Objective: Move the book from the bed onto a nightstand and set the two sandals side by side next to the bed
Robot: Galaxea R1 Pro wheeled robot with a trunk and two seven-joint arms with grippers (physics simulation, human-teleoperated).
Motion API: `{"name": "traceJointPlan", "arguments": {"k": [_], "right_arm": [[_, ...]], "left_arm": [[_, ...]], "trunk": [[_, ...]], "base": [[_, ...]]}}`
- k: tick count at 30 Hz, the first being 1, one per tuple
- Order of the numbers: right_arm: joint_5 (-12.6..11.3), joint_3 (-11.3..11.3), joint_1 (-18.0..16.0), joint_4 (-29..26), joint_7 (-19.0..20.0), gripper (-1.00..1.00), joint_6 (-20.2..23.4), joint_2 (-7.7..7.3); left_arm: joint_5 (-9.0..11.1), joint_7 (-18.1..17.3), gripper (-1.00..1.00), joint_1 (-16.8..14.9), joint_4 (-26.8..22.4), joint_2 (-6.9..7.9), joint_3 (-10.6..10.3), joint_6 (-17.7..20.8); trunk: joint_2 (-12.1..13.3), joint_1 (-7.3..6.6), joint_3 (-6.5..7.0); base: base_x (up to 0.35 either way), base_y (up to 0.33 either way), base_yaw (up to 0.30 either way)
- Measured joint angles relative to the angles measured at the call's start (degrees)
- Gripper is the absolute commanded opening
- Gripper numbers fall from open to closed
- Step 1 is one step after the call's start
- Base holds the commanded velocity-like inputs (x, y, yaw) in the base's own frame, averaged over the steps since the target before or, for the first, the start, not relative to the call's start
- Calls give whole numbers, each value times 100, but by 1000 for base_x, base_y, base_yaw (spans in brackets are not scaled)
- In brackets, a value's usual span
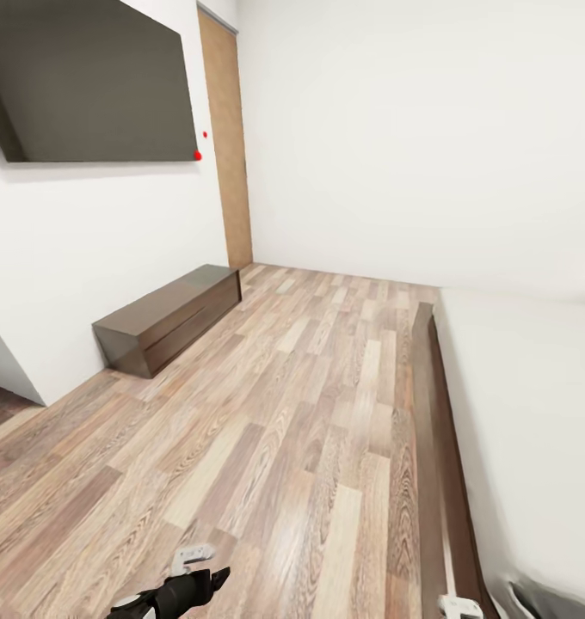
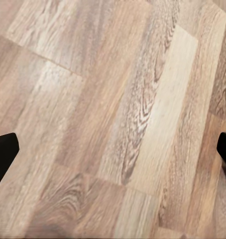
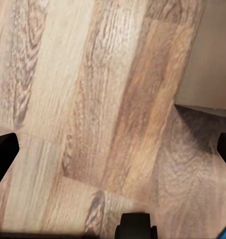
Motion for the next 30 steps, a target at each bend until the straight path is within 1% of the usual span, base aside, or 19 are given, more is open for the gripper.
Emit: {"name": "traceJointPlan", "arguments": {"k": [26, 30], "right_arm": [[1, 0, 0, 0, -3, 100, 0, 0], [0, -2, -1, -1, -3, 100, 0, 0]], "left_arm": [[0, 7, 100, 0, 4, 0, 0, -7], [0, 7, 100, -1, 7, 0, 0, -8]], "trunk": [[0, 0, -125], [0, 0, -141]], "base": [[0, 0, 250], [0, 0, 135]]}}
